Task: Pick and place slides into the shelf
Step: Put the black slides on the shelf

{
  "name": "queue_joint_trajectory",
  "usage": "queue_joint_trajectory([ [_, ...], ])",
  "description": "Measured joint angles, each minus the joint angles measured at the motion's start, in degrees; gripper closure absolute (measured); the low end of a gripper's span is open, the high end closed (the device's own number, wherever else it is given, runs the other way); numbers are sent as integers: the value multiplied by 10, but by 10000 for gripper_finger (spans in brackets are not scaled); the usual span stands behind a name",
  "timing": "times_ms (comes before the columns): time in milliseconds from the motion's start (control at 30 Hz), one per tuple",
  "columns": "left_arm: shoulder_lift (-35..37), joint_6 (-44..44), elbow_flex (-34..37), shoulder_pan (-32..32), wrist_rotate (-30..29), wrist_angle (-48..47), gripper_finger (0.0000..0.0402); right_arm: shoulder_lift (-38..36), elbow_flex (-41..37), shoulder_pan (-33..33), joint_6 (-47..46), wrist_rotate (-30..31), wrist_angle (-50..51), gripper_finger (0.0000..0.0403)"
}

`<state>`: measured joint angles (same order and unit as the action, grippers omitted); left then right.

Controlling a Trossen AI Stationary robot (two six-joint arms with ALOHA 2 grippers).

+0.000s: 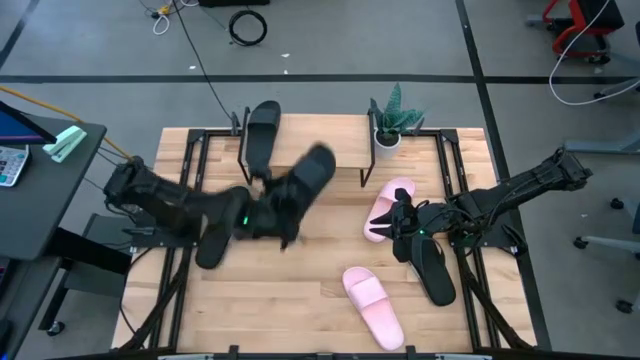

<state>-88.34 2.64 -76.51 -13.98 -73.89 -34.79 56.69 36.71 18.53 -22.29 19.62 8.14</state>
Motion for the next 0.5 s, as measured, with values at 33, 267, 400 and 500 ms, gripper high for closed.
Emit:
queue_joint_trajectory([
  [33,1,44,0,27,0,43,393,0,0,0,2,0,0,298],
  [267,-6,156,-1,199,139,238,393,0,0,0,29,0,0,298],
  [400,-31,118,0,267,171,222,392,0,0,0,29,0,-2,298],
  [500,-50,121,0,304,172,227,388,0,0,0,29,0,-4,298],
])
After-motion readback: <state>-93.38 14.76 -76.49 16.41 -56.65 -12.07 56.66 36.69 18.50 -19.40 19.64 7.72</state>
